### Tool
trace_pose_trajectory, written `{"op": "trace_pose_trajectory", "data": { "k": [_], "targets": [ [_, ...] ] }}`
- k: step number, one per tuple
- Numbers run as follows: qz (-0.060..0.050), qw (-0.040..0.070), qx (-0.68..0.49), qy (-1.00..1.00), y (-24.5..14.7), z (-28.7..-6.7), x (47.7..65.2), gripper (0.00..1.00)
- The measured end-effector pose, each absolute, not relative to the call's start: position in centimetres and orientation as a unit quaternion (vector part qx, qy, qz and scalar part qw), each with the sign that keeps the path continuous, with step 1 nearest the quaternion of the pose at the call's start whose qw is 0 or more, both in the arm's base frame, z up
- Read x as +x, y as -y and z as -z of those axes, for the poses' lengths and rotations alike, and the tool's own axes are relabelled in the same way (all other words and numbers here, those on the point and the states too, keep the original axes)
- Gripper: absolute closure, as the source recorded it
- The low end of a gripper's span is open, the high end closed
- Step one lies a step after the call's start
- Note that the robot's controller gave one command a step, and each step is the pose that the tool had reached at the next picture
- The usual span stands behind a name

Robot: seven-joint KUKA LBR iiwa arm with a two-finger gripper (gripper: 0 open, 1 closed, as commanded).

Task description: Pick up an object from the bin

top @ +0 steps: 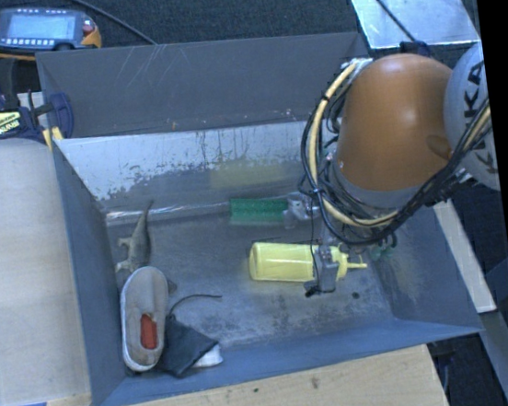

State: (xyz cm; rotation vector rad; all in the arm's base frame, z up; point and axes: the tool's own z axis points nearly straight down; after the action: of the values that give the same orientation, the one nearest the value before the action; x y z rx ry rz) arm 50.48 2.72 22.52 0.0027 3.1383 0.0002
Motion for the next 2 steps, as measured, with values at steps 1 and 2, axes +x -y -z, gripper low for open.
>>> {"op": "trace_pose_trajectory", "data": {
  "k": [1, 2],
  "targets": [
    [0.000, 0.002, 0.001, -1.000, -2.7, -22.5, 50.5, 0.00],
    [0.000, 0.004, 0.028, -1.000, 0.6, -17.5, 49.8, 0.00]
  ]
}}
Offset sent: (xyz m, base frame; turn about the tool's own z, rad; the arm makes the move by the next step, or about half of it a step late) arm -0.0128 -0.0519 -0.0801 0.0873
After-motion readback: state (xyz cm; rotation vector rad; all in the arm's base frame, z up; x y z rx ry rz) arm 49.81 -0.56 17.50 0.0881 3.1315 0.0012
